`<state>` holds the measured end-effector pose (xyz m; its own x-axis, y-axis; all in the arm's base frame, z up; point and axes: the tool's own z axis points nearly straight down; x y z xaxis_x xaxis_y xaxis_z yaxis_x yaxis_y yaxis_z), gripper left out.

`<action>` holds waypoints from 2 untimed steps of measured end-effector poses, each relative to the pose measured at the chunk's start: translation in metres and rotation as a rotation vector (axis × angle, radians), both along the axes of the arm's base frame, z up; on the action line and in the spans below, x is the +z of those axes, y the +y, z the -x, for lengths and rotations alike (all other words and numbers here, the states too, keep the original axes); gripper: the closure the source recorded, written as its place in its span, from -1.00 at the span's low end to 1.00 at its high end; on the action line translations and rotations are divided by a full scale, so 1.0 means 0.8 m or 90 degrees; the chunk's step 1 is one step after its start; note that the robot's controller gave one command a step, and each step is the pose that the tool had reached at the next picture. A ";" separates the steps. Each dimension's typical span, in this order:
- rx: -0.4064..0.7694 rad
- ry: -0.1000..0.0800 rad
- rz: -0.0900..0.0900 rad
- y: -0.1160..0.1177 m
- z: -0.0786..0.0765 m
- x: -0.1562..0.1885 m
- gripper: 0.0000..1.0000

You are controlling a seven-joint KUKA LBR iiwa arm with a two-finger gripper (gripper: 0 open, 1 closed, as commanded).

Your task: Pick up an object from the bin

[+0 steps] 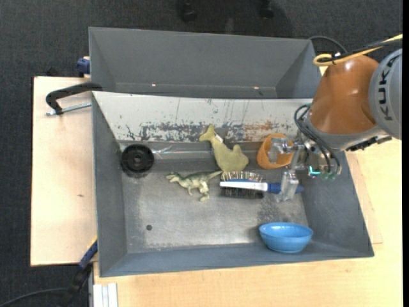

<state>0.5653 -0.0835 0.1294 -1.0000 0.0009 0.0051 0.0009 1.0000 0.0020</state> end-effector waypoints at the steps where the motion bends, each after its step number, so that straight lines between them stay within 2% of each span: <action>1: -0.010 -0.003 0.000 0.028 0.013 -0.077 -1.00; 2: -0.010 -0.006 0.002 0.025 0.011 -0.073 1.00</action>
Offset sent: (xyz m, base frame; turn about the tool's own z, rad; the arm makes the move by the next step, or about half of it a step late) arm -0.0106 0.0200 -0.0594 0.0163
